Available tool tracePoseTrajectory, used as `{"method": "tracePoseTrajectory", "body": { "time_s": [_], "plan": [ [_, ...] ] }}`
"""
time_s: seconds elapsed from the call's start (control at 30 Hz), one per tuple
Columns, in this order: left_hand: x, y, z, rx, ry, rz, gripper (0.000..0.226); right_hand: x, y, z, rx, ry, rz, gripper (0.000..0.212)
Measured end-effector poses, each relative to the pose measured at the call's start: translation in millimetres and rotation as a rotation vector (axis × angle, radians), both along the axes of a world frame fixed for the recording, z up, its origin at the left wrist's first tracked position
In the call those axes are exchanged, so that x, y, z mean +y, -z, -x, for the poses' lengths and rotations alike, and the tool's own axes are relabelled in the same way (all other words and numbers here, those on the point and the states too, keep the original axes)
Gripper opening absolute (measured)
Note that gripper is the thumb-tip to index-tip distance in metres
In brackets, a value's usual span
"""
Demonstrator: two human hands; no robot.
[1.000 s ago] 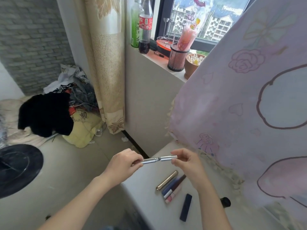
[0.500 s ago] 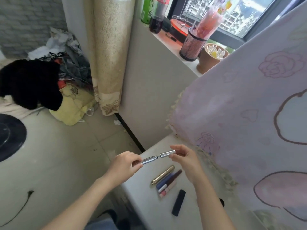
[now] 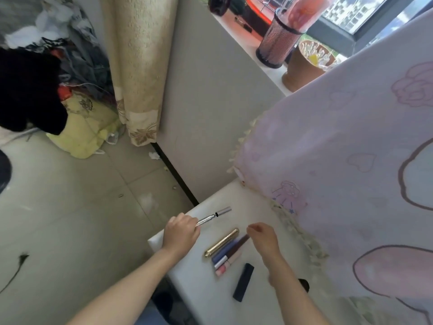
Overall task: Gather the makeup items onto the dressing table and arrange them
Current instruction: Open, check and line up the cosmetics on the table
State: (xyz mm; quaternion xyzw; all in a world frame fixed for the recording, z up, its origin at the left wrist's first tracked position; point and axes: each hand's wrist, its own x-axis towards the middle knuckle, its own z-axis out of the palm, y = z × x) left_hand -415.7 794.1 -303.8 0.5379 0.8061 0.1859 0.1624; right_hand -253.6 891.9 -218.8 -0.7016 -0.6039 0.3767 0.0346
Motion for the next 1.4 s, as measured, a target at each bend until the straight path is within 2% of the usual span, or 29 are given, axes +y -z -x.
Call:
{"method": "tracePoseTrajectory", "body": {
  "time_s": [0.3, 0.43, 0.5, 0.67, 0.77, 0.9, 1.0, 1.07, 1.13, 1.17, 1.27, 1.33, 1.4],
  "plan": [
    [9.7, 8.5, -17.1, 0.078, 0.010, -0.056, 0.024, -5.3, 32.9, 0.8, -0.181, -0.291, -0.110, 0.032],
    [8.2, 8.1, -19.8, 0.052, 0.038, 0.036, 0.025, 3.0, 39.8, 6.5, -0.406, -0.655, -0.087, 0.043],
    [7.2, 7.7, -20.1, 0.046, 0.047, 0.053, 0.025, 5.6, 41.5, 8.6, -0.441, -0.761, -0.080, 0.044],
    [7.5, 7.3, -20.7, 0.060, 0.059, 0.034, 0.020, 9.3, 43.1, 13.0, -0.523, -0.916, -0.180, 0.035],
    [9.6, 4.6, -19.8, 0.035, 0.075, 0.048, 0.029, 14.1, 43.5, 12.0, -0.543, -0.991, -0.233, 0.028],
    [13.0, 1.4, -16.9, -0.014, 0.043, 0.077, 0.038, 23.9, 40.9, 4.4, -0.476, -1.005, -0.212, 0.026],
    [12.8, 1.1, -16.1, -0.182, -0.028, 0.092, 0.053, 28.2, 29.8, -3.4, -0.462, -0.984, -0.154, 0.022],
    [12.7, 2.3, -14.0, -0.239, -0.065, 0.083, 0.044, 28.9, 20.6, -10.5, -0.374, -0.873, -0.073, 0.019],
    [11.9, -1.0, -11.9, -0.291, -0.078, 0.040, 0.042, 28.1, 7.6, -18.5, -0.186, -0.686, 0.015, 0.012],
    [11.3, -5.7, -11.0, -0.316, -0.060, 0.030, 0.049, 26.6, -1.6, -22.0, -0.095, -0.615, 0.031, 0.006],
    [10.0, -25.1, -10.4, -0.375, 0.121, -0.055, 0.076, 17.9, -28.0, -29.4, 0.088, -0.474, 0.031, 0.023],
    [9.4, -40.2, -14.7, -0.340, 0.309, -0.137, 0.070, 9.7, -46.1, -31.0, 0.217, -0.388, 0.021, 0.016],
    [9.6, -51.2, -20.8, -0.256, 0.400, -0.286, 0.050, 1.3, -62.2, -30.8, 0.343, -0.319, 0.019, 0.011]
  ]
}}
